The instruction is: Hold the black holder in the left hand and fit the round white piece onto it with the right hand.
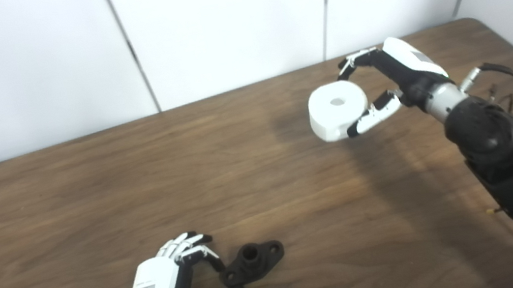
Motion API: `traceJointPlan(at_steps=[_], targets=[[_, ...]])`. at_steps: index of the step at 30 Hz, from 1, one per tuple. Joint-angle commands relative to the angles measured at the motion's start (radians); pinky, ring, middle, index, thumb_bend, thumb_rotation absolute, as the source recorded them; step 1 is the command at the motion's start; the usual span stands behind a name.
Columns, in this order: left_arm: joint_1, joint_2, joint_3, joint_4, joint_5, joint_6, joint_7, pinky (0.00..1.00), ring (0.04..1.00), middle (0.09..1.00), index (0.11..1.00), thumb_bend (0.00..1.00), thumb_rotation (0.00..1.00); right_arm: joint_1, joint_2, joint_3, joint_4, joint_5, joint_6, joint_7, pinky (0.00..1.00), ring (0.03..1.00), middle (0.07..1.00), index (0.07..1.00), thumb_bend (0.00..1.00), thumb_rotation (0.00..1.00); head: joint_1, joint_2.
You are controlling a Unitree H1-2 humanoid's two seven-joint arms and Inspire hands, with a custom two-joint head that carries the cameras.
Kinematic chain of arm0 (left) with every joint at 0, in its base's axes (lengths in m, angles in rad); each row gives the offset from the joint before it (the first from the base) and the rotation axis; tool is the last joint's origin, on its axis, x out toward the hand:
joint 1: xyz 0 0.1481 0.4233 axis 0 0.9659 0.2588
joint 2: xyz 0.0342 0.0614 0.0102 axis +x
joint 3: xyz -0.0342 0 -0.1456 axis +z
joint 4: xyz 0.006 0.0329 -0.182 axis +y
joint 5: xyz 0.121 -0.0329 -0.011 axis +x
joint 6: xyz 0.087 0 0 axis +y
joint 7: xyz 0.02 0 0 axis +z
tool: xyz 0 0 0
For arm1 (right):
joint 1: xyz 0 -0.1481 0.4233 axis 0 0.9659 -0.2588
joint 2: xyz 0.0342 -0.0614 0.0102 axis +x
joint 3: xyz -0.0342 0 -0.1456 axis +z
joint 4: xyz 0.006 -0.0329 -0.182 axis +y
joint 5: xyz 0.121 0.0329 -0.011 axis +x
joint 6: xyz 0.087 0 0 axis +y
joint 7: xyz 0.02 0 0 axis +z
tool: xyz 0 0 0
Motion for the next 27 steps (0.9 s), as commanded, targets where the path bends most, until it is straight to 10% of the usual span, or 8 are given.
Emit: traceJointPlan(at_steps=[1, 27], targets=[[0.019, -0.001, -0.019, 0.044, 0.037, 0.041, -0.039, 0.85, 0.864, 0.791, 0.488, 0.52, 0.04, -0.029, -0.016, -0.002, -0.082, -0.001, 0.020, 0.038, 0.88, 0.911, 0.807, 0.483, 0.52, 0.14, 0.006, 0.001], [-0.009, -0.031, -0.068, 0.040, 0.081, 0.116, -0.061, 0.90, 0.892, 0.817, 0.490, 0.52, 0.05, 0.078, 0.234, 0.105, -0.273, -0.060, 0.025, 0.229, 0.90, 0.924, 0.820, 0.482, 0.52, 0.13, 0.102, 0.059]])
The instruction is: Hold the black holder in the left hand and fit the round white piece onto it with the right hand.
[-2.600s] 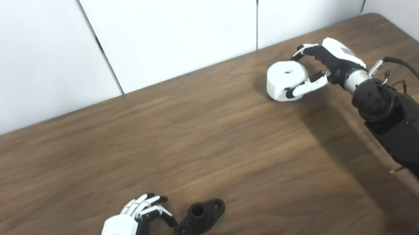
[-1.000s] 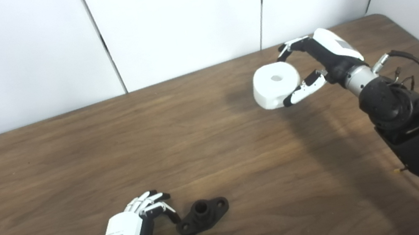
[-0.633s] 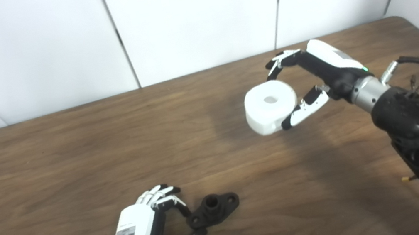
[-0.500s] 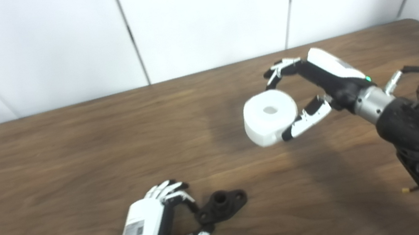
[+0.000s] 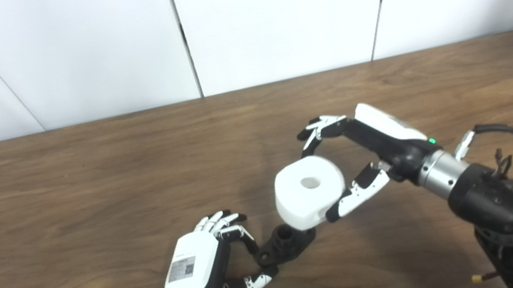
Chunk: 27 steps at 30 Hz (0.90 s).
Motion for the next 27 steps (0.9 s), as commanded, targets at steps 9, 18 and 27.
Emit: traceJointPlan(at_steps=[9, 18, 27], targets=[[0.014, 0.013, -0.016, 0.030, 0.019, 0.028, -0.055, 0.90, 0.895, 0.820, 0.490, 0.52, 0.05, 0.023, 0.079, 0.017, -0.040, -0.038, 0.000, 0.009, 0.90, 0.939, 0.825, 0.482, 0.52, 0.13, -0.004, 0.017], [0.014, 0.012, -0.017, 0.026, 0.021, 0.030, -0.057, 0.90, 0.893, 0.819, 0.490, 0.52, 0.05, 0.045, 0.102, 0.037, -0.027, -0.042, -0.004, -0.002, 0.91, 0.945, 0.828, 0.483, 0.52, 0.13, -0.002, 0.024], [0.014, 0.010, -0.018, 0.025, 0.025, 0.031, -0.056, 0.90, 0.892, 0.818, 0.490, 0.52, 0.05, 0.047, 0.103, 0.045, -0.003, -0.030, -0.013, -0.026, 0.91, 0.945, 0.826, 0.482, 0.52, 0.13, -0.002, 0.026]])
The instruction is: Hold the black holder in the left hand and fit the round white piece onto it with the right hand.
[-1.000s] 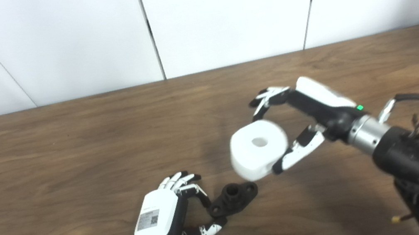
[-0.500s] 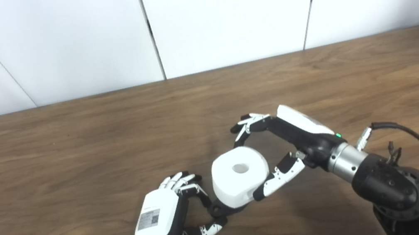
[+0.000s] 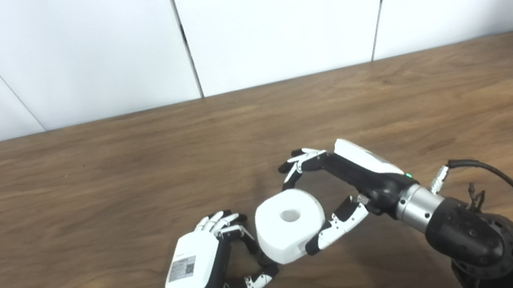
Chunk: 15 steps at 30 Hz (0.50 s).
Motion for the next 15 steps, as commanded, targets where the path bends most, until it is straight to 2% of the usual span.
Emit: traceJointPlan(at_steps=[1, 15], targets=[[0.015, 0.009, -0.018, 0.023, 0.026, 0.032, -0.057, 0.90, 0.893, 0.818, 0.490, 0.52, 0.05, -0.026, 0.006, -0.002, -0.007, 0.012, -0.016, -0.032, 0.90, 0.945, 0.825, 0.482, 0.52, 0.13, -0.001, 0.000], [0.019, 0.009, -0.019, 0.011, 0.025, 0.040, -0.065, 0.90, 0.896, 0.819, 0.490, 0.52, 0.05, -0.032, -0.004, 0.013, 0.023, 0.025, -0.029, -0.066, 0.92, 0.942, 0.821, 0.482, 0.52, 0.13, -0.004, 0.006]])
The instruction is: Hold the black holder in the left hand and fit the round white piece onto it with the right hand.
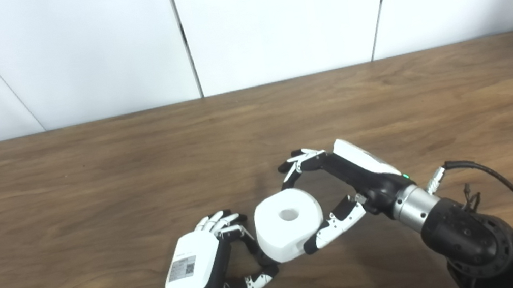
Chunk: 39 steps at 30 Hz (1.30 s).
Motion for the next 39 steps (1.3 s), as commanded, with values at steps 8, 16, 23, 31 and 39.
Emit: traceJointPlan(at_steps=[8, 16, 23, 31, 39], targets=[[0.021, 0.009, -0.019, 0.014, 0.021, 0.032, -0.059, 0.90, 0.895, 0.818, 0.490, 0.52, 0.05, -0.025, -0.016, 0.017, 0.002, -0.003, -0.052, -0.055, 0.88, 0.936, 0.815, 0.482, 0.52, 0.13, -0.002, 0.002], [0.021, 0.011, -0.022, 0.012, 0.021, 0.031, -0.058, 0.90, 0.891, 0.817, 0.490, 0.52, 0.05, -0.024, -0.031, 0.036, -0.006, -0.012, -0.072, -0.066, 0.87, 0.938, 0.817, 0.483, 0.52, 0.13, -0.007, 0.004], [0.021, 0.009, -0.023, 0.008, 0.024, 0.031, -0.056, 0.89, 0.890, 0.813, 0.490, 0.52, 0.05, -0.035, -0.055, 0.062, -0.009, -0.037, -0.098, -0.060, 0.87, 0.943, 0.819, 0.483, 0.52, 0.13, -0.010, 0.010], [0.020, 0.008, -0.026, 0.003, 0.022, 0.042, -0.062, 0.90, 0.890, 0.814, 0.490, 0.52, 0.05, -0.048, -0.072, 0.077, -0.008, -0.047, -0.109, -0.043, 0.87, 0.938, 0.815, 0.483, 0.52, 0.13, -0.009, 0.011], [0.021, 0.010, -0.026, -0.006, 0.023, 0.046, -0.069, 0.90, 0.893, 0.813, 0.490, 0.52, 0.05, -0.054, -0.083, 0.087, -0.003, -0.055, -0.107, -0.039, 0.86, 0.930, 0.805, 0.483, 0.52, 0.13, -0.011, 0.016]])
